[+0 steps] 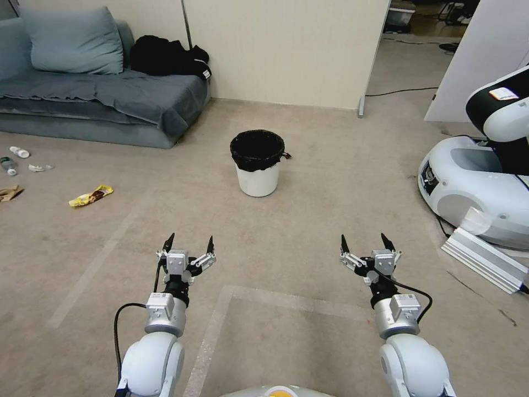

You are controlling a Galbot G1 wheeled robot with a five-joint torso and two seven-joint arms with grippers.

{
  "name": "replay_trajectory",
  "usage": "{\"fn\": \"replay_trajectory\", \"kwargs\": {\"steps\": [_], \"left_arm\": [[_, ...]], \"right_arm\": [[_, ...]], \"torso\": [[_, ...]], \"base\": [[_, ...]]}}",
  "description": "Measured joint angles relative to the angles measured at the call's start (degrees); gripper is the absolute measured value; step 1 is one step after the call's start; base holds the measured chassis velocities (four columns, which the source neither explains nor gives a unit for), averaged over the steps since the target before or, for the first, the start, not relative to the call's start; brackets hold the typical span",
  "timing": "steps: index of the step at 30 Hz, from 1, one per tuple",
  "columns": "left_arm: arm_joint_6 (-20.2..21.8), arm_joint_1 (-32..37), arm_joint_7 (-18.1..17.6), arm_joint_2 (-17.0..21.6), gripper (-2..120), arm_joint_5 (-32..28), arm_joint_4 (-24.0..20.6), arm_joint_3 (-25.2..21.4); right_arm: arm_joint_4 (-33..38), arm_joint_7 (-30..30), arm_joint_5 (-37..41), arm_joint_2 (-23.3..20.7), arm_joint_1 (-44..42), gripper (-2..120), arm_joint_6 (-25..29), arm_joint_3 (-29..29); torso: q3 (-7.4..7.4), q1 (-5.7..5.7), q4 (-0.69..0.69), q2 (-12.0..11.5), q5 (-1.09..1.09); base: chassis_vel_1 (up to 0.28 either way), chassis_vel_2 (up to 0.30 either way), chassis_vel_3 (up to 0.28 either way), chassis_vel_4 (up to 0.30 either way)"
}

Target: Pick up the trash bin, then pick up the garbage from the floor and place it into the trash bin.

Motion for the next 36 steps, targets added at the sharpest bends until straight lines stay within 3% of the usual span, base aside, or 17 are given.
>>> {"fn": "replay_trajectory", "kwargs": {"steps": [12, 16, 19, 20, 25, 27, 29, 36], "left_arm": [[0.1, 0.2, -0.1, 0.0, 99, 0.1, -0.1, 0.0], [1.4, 1.1, -0.7, 0.0, 99, 0.8, -2.0, 0.3], [8.4, 6.3, -4.0, 0.1, 100, 4.8, -11.4, 1.6], [8.4, 6.3, -4.0, 0.1, 100, 4.8, -11.4, 1.6], [15.8, 11.9, -7.6, 0.2, 100, 9.2, -21.5, 3.1], [16.8, 12.6, -8.0, 0.3, 100, 9.8, -22.8, 3.3], [20.3, 15.5, -10.1, 0.3, 100, 11.6, -27.7, 4.2], [21.2, 17.4, -11.4, 0.3, 100, 11.7, -29.2, 5.1]], "right_arm": [[0.3, 0.0, -0.1, 0.1, -0.3, 100, 0.0, -0.1], [1.2, 0.2, -0.6, 0.3, -1.0, 100, 0.0, -0.2], [10.4, 2.0, -5.2, 2.8, -8.8, 100, 0.7, -2.7], [10.4, 2.0, -5.2, 2.8, -8.8, 100, 0.7, -2.7], [20.6, 3.7, -9.6, 5.7, -17.2, 100, 3.2, -5.4], [21.3, 3.6, -9.6, 6.0, -17.5, 100, 4.4, -5.5], [21.7, 3.4, -9.7, 6.2, -17.9, 100, 5.9, -5.7], [21.7, 2.9, -9.8, 6.2, -17.7, 100, 6.0, -5.8]], "torso": [[0.0, 0.0, 0.0, 0.0, 0.0], [0.0, 0.0, 0.01, 0.0, -0.01], [0.0, 0.0, 0.0, 0.0, -0.01], [0.0, 0.0, 0.0, 0.0, -0.01], [0.0, 0.0, -0.03, 0.0, -0.02], [-0.01, 0.0, -0.02, 0.0, -0.03], [-0.01, 0.0, 0.0, 0.0, 0.02], [-0.01, 0.0, 0.0, 0.0, 0.0]], "base": [[0.0, 0.0, 0.0, 0.0], [0.0, 0.0, 0.0, 0.0], [0.0, 0.0, 0.0, 0.0], [0.0, 0.0, 0.0, 0.0], [0.0, 0.0, 0.0, 0.0], [0.0, 0.0, 0.0, 0.0], [0.0, 0.0, 0.0, 0.0], [0.0, 0.0, 0.0, 0.0]]}}
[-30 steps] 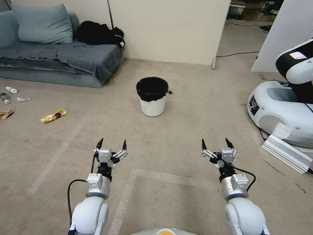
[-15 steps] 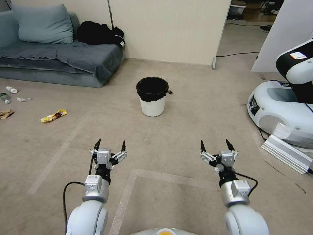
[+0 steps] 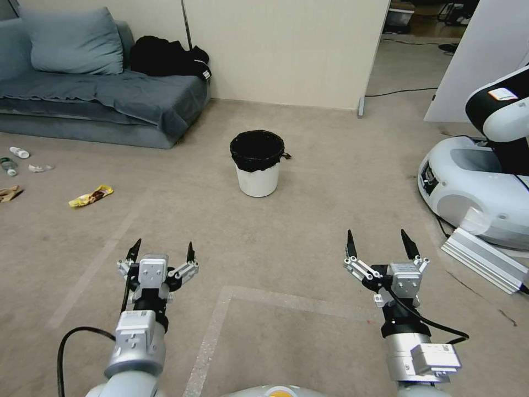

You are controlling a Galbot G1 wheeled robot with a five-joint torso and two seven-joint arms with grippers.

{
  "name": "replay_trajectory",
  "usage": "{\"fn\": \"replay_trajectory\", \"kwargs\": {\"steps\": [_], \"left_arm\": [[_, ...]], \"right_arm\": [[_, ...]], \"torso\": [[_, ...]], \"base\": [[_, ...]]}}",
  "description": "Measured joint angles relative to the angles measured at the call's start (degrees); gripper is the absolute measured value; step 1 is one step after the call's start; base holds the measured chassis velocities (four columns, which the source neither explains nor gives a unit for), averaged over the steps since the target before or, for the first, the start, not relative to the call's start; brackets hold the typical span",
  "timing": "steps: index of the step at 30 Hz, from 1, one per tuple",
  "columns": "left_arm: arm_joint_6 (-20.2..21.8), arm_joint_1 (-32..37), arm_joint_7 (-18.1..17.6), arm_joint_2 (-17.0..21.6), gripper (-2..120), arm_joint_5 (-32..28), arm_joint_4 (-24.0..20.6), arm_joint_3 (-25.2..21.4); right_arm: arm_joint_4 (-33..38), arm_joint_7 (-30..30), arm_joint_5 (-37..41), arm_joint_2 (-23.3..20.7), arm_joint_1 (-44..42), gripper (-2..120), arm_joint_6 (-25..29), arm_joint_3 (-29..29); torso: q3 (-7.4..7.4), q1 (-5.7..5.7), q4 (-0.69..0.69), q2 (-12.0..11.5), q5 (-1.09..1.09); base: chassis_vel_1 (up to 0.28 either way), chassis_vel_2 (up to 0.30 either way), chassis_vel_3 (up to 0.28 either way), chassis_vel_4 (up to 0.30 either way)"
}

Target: Pick up the trash bin, then pick up the garbage from the floor and place it into the trash bin.

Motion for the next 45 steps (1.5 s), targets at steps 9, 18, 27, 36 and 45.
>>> {"fn": "replay_trajectory", "kwargs": {"steps": [9, 18, 27, 36, 45], "left_arm": [[-0.6, 0.0, -0.2, 0.2, 100, 0.2, 0.1, 0.8], [-1.0, 0.0, -0.2, 0.5, 99, 0.4, 0.4, 0.9], [-1.0, 0.1, -0.6, 0.4, 99, 0.4, 0.5, 1.0], [-1.0, 0.1, -1.1, 0.4, 100, 0.0, 0.5, 1.0], [-1.0, 0.0, -1.3, 0.5, 99, -0.4, 0.6, 0.9]], "right_arm": [[-0.4, -0.8, 0.0, 0.2, 0.2, 100, 0.8, 0.1], [-0.3, -1.0, 0.0, 0.1, 0.2, 100, 0.9, 0.2], [0.3, -1.3, 0.1, 0.1, 0.1, 100, 0.8, 0.3], [0.5, -1.3, 0.2, 0.0, 0.2, 100, 0.8, 0.4], [0.6, -1.5, 0.2, 0.0, 0.2, 100, 1.0, 0.5]], "torso": [[0.0, 0.0, 0.0, 0.0, -0.01], [0.0, -0.01, 0.01, 0.0, 0.0], [0.01, 0.0, 0.01, 0.0, 0.0], [0.01, 0.0, -0.01, 0.0, -0.02], [0.01, 0.0, 0.0, 0.0, -0.03]], "base": [[0.0, 0.0, 0.0, 0.0], [-0.076, 0.076, 0.087, -0.069], [-0.228, 0.229, 0.223, -0.213], [-0.241, 0.254, 0.25, -0.256], [-0.247, 0.249, 0.238, -0.23]]}}
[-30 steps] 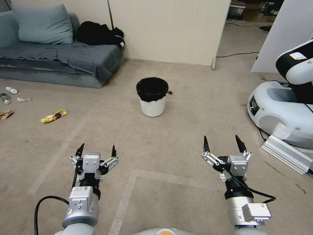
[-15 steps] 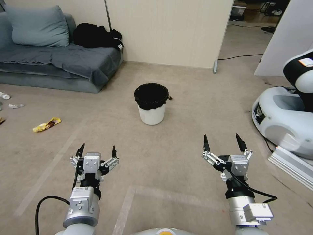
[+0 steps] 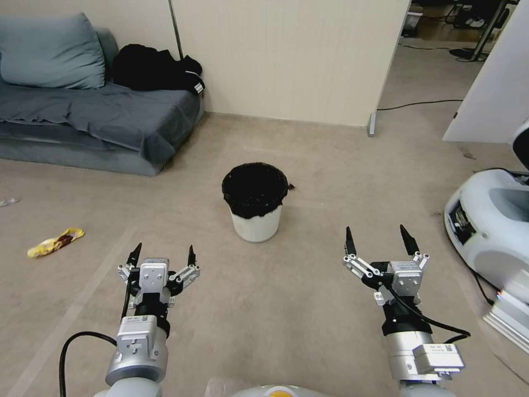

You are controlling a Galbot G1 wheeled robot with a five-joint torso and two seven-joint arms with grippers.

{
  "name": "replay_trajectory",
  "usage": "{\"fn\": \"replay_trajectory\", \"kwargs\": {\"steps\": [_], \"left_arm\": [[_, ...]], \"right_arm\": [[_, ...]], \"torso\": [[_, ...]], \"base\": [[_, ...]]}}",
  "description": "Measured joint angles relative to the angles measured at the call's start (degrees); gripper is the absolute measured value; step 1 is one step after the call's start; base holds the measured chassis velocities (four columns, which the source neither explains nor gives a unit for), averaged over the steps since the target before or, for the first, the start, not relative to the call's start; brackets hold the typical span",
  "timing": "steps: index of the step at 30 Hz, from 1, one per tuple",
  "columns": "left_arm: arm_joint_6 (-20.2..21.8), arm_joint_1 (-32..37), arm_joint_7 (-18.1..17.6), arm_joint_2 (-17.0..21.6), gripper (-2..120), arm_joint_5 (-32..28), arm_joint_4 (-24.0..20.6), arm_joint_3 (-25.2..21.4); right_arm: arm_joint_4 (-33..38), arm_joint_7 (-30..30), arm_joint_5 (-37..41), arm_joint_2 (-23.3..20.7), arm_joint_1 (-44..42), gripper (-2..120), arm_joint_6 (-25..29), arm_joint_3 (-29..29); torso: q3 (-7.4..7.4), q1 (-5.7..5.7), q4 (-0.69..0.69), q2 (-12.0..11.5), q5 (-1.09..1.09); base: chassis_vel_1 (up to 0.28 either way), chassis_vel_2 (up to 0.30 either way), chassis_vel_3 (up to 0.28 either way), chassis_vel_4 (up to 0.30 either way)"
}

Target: Pick up the trash bin, then pick up the garbage from the floor and place it into the trash bin.

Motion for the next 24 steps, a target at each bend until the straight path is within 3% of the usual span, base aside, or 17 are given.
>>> {"fn": "replay_trajectory", "kwargs": {"steps": [24], "left_arm": [[0.3, -0.1, -0.9, -0.1, 100, -1.4, 0.0, 0.3]], "right_arm": [[-0.8, -1.9, -1.6, 0.0, 0.1, 100, 2.5, 0.3]], "torso": [[0.01, 0.01, 0.01, 0.0, 0.03]], "base": [[-0.233, 0.22, 0.229, -0.229]]}}
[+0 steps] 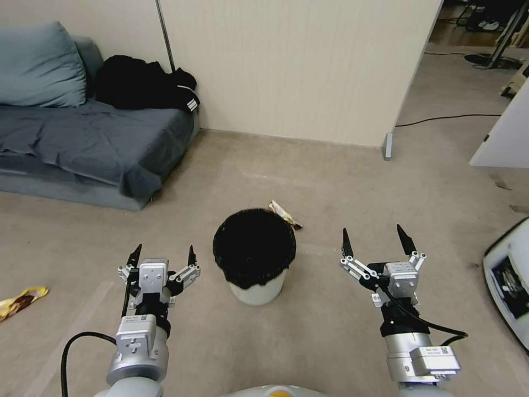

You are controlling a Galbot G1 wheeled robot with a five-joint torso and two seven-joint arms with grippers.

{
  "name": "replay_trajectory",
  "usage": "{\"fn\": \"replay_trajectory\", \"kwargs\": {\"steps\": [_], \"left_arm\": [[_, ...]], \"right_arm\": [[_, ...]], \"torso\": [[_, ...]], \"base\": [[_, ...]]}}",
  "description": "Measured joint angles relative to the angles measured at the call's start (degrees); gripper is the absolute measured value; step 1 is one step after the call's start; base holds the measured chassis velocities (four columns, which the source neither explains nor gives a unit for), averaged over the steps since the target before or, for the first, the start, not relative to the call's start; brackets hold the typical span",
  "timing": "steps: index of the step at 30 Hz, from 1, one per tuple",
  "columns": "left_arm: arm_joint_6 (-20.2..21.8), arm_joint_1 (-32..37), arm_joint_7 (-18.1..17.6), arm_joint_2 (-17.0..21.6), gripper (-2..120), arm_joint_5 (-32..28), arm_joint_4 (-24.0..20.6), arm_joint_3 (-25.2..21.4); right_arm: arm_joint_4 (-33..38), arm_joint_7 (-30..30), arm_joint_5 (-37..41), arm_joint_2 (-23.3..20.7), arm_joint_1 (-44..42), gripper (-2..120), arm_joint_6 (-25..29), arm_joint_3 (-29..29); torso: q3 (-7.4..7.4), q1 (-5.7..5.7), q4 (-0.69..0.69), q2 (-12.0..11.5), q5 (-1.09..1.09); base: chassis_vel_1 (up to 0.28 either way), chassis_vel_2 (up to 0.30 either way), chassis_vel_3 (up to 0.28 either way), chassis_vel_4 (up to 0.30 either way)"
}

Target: Pick up the trash bin, then pick up the garbage from the floor and place it into the trash bin.

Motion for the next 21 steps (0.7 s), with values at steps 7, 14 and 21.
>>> {"fn": "replay_trajectory", "kwargs": {"steps": [7, 14, 21], "left_arm": [[0.2, 0.1, 0.0, -0.1, 100, 0.0, 0.0, 0.1], [1.4, 0.0, 0.1, 0.0, 100, -1.1, 0.0, 0.1], [7.7, -0.7, 1.4, 0.5, 100, -6.2, 0.0, 0.9]], "right_arm": [[-0.3, -0.7, 0.1, 0.0, 0.2, 100, 1.3, 0.1], [-0.9, -1.0, -0.2, 0.0, 0.3, 100, 2.4, 0.2], [-1.2, -0.7, -2.1, 0.0, 0.5, 100, 2.5, 0.3]], "torso": [[-0.02, -0.01, -0.02, 0.0, 0.0], [-0.02, -0.01, -0.01, 0.0, 0.0], [-0.02, -0.01, -0.01, 0.0, 0.0]], "base": [[-0.025, 0.022, 0.025, -0.032], [0.0, 0.0, 0.0, 0.0], [0.0, 0.0, 0.0, 0.0]]}}
